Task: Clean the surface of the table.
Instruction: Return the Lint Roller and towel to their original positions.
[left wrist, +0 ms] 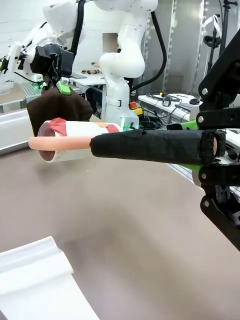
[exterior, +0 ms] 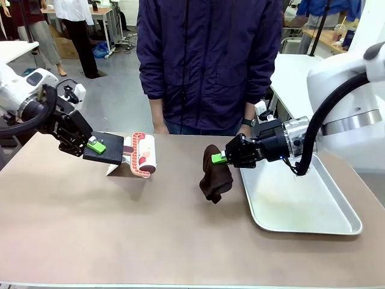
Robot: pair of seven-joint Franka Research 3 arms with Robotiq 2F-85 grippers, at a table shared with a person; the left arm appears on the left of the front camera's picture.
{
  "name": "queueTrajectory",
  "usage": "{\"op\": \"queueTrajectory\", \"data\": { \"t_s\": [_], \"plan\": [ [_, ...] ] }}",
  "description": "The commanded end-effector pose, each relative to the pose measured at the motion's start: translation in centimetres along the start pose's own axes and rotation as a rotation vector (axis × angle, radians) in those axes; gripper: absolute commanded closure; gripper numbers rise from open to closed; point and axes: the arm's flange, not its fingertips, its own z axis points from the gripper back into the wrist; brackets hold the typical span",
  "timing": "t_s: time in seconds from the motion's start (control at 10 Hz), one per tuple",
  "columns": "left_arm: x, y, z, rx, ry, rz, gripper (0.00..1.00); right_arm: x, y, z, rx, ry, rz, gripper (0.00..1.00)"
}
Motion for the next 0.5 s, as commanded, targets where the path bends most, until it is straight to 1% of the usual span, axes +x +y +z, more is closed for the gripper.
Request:
{"op": "queueTrajectory", "data": {
  "t_s": [0.0,0.1,0.2,0.3,0.4],
  "plan": [
    [-0.8,-0.2,0.1,-0.007,0.003,-0.023,0.78,-0.5,0.8,0.2,-0.001,-0.010,0.009,0.89],
    [0.0,0.0,0.0,0.000,0.000,0.000,0.78,0.0,0.0,0.0,0.000,0.000,0.000,0.89],
    [0.8,-1.5,-0.4,0.071,0.013,0.013,0.78,1.1,0.1,-1.8,-0.073,0.027,-0.010,0.89],
    [2.1,-3.1,-0.5,0.125,0.066,0.032,0.78,1.9,-0.1,-3.1,-0.082,0.071,0.000,0.89],
    [3.5,-4.4,-0.7,0.173,0.100,0.068,0.78,2.5,-0.6,-3.8,-0.098,0.060,-0.014,0.89]
  ]
}}
